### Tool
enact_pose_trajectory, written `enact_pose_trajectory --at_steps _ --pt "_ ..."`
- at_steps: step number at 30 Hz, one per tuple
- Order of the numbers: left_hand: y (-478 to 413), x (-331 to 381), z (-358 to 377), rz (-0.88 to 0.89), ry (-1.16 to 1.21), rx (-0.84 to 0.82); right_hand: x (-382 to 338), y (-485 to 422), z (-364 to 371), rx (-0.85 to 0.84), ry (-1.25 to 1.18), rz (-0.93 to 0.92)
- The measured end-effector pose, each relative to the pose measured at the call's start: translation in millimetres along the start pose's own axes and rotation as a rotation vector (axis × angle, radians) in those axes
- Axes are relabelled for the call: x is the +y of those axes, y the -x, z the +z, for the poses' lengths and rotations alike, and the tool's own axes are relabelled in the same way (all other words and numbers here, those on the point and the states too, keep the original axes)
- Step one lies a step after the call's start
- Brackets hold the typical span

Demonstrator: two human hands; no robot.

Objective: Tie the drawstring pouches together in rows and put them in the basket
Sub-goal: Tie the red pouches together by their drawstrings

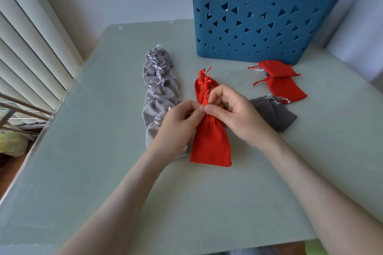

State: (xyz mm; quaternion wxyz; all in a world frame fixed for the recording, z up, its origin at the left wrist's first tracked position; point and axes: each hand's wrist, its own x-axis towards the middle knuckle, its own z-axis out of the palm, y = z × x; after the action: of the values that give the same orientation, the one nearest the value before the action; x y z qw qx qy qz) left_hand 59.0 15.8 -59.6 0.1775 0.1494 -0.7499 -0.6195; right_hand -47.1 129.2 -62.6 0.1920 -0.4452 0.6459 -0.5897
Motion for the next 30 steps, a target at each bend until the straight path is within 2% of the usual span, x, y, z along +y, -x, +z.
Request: enact_pose_trajectory --at_steps 9,17,20,25,30 --pt "2.1 1.7 -0.5 0.042 0.053 -0.124 -4.1 -0.6 -3.5 0.032 0.077 -0.038" --pt "-0.9 -3.2 -2.6 0.022 0.034 -0.065 -1.6 5.9 -1.1 0.035 0.183 0.008" --pt "-1.1 -1.1 -0.7 0.038 0.113 0.004 0.8 7.6 -2.8 -0.027 0.338 0.003" --pt "-0.7 1.6 -0.7 0.030 0.284 0.000 1.8 5.5 -4.8 -0.061 0.336 0.020" --pt "0.1 3.5 -2.3 -0.005 0.331 -0.019 4.4 3.6 -7.6 -0.124 0.419 0.034"
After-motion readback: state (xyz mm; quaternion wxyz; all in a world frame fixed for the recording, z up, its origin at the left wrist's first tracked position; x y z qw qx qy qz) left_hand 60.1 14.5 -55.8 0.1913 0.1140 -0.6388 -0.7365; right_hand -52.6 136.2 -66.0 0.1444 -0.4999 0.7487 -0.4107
